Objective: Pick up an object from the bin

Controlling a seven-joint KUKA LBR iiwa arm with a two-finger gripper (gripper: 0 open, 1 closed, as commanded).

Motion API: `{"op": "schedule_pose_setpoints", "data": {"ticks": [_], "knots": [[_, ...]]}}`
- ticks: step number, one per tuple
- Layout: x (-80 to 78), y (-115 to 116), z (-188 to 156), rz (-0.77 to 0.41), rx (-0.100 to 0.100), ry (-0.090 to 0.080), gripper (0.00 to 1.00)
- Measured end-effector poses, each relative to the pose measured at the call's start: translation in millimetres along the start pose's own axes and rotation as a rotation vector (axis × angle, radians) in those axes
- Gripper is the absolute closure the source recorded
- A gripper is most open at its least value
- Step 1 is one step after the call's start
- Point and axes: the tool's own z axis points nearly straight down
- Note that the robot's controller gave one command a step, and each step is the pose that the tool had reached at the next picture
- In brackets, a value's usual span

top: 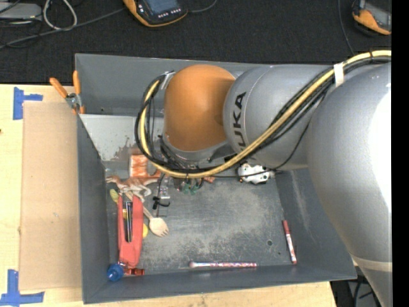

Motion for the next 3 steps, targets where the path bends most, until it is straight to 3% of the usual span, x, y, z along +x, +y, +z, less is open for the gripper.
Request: {"op": "schedule_pose_setpoints", "data": {"ticks": [1,3], "knots": [[-1.2,-0.9,-4.8,0.004,-0.001,-0.006,0.00],[5.2,10.0,-22.3,-0.099,-0.001,-0.006,0.00]]}}
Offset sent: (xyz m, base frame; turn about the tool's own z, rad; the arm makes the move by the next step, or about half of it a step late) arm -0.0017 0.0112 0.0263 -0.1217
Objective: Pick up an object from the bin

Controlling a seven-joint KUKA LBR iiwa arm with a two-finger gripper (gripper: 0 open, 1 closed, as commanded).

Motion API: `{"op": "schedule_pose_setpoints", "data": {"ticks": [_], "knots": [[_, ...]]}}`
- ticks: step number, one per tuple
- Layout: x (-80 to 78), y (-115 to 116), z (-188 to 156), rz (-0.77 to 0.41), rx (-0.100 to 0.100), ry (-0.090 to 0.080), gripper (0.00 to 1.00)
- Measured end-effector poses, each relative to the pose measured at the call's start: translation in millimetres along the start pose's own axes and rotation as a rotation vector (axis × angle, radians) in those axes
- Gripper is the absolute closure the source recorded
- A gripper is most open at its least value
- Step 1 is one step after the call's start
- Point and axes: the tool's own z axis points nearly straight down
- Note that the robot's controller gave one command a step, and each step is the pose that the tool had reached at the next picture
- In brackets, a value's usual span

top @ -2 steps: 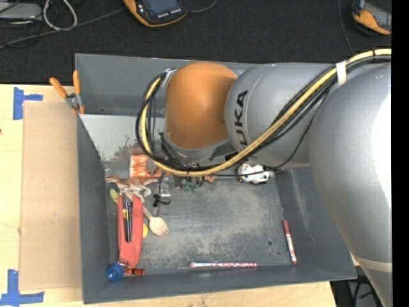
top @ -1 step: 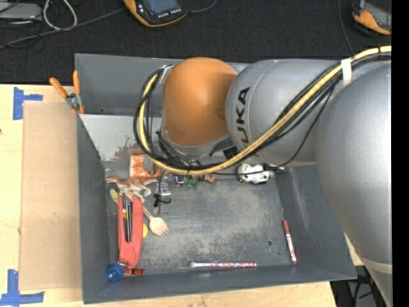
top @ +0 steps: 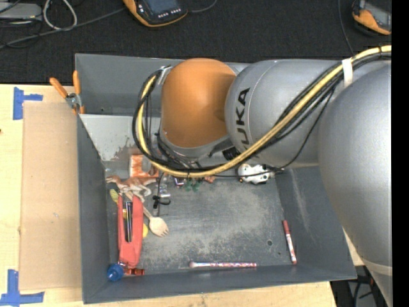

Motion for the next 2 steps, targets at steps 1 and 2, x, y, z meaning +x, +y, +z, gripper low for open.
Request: {"op": "schedule_pose_setpoints", "data": {"ticks": [1,2], "knots": [[33.4,32.0,11.2,-0.089,0.000,0.002,0.00],[32.3,32.5,-8.0,-0.211,0.000,-0.003,0.00]]}}
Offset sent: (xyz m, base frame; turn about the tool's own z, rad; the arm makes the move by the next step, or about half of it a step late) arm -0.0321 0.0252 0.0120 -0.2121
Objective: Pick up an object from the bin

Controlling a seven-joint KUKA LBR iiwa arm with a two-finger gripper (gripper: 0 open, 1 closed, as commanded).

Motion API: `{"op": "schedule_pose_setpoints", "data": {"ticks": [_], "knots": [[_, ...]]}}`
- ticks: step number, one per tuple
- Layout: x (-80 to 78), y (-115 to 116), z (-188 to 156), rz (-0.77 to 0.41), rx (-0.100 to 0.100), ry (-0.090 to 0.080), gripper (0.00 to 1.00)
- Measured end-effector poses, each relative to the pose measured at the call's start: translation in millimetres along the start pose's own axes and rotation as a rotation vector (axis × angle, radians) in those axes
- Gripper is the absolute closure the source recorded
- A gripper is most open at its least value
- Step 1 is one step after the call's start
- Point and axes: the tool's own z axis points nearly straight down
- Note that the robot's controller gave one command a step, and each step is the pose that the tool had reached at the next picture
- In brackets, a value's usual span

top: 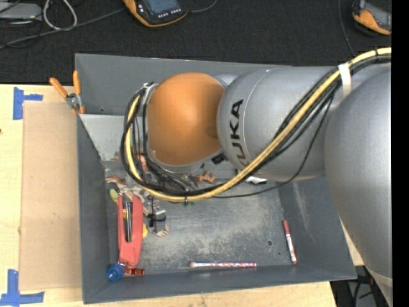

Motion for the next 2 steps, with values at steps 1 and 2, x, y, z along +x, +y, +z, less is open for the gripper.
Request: {"op": "schedule_pose_setpoints", "data": {"ticks": [1,2], "knots": [[14.2,14.7,4.4,-0.271,-0.002,0.008,0.00],[14.9,12.6,2.6,-0.385,-0.001,0.002,0.00]]}}
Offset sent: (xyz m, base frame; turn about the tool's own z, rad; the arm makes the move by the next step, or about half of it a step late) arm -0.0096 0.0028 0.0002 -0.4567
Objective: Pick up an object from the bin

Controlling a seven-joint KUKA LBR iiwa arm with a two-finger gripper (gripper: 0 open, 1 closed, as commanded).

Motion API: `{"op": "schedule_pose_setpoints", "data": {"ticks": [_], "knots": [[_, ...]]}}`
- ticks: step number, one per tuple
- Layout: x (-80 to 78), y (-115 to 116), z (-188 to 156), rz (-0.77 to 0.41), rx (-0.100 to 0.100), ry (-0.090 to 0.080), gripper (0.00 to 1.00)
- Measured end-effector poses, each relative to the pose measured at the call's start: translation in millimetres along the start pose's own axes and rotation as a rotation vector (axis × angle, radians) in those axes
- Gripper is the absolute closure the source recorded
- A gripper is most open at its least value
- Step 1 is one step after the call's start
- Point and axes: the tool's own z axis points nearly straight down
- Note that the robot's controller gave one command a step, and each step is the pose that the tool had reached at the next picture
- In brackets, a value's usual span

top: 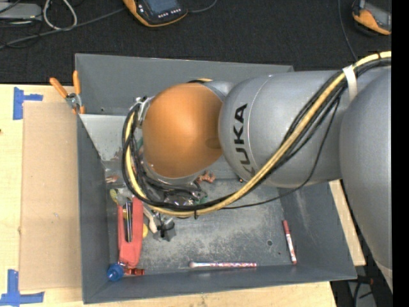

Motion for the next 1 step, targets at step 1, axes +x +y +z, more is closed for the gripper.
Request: {"op": "schedule_pose_setpoints", "data": {"ticks": [1], "knots": [[2.1,14.3,12.8,-0.267,-0.003,0.003,0.00]]}}
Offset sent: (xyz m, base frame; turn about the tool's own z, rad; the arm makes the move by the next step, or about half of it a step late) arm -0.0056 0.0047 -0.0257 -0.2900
